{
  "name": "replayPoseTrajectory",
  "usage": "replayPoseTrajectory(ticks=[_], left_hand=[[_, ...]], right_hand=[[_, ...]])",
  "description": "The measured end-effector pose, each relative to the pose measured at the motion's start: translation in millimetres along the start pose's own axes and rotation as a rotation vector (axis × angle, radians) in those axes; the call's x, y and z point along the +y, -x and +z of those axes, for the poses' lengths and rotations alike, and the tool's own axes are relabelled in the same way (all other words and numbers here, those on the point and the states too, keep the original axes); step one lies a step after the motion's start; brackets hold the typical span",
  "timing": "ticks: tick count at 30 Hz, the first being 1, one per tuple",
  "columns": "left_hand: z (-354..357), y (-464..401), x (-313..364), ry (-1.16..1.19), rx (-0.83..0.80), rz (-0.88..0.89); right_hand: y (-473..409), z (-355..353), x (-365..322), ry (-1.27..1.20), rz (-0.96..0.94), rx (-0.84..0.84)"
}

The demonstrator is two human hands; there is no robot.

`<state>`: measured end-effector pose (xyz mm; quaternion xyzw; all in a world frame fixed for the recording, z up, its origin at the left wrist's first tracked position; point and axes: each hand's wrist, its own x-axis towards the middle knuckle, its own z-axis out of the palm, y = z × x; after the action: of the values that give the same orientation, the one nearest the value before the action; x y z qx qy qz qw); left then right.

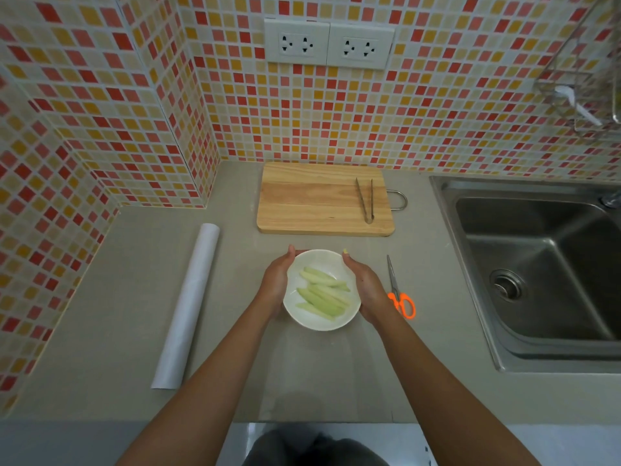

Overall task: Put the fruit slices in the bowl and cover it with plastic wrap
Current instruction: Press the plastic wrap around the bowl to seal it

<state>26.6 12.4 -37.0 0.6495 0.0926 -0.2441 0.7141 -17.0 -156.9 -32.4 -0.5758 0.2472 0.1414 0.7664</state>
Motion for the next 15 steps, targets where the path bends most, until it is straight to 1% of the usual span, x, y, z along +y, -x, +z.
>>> replayPoseTrajectory(ticks=[2,4,5,8,10,13,15], left_hand=[[-1,-1,-1,0.024,-0.017,-0.04],[-1,-1,0,0.017,-0.032,-0.034],[-2,-1,0,0.012,-0.019,-0.009],[-6,-1,-2,0.085,0.097,0.098],[-4,3,-8,0.125,0.103,0.147],[10,11,-20,0.143,0.09,0.117],[14,13,-22,0.214,0.104,0.06]], right_hand=[[0,0,4,-0.015,0.005,0.062],[-1,-2,8,-0.049,0.003,0.12],[-1,-3,10,-0.065,-0.002,0.137],[-1,-4,13,-0.127,-0.027,0.182],[-1,-3,14,-0.17,-0.048,0.211],[1,1,16,-0.204,-0.064,0.247],[0,5,18,-0.212,-0.064,0.247]])
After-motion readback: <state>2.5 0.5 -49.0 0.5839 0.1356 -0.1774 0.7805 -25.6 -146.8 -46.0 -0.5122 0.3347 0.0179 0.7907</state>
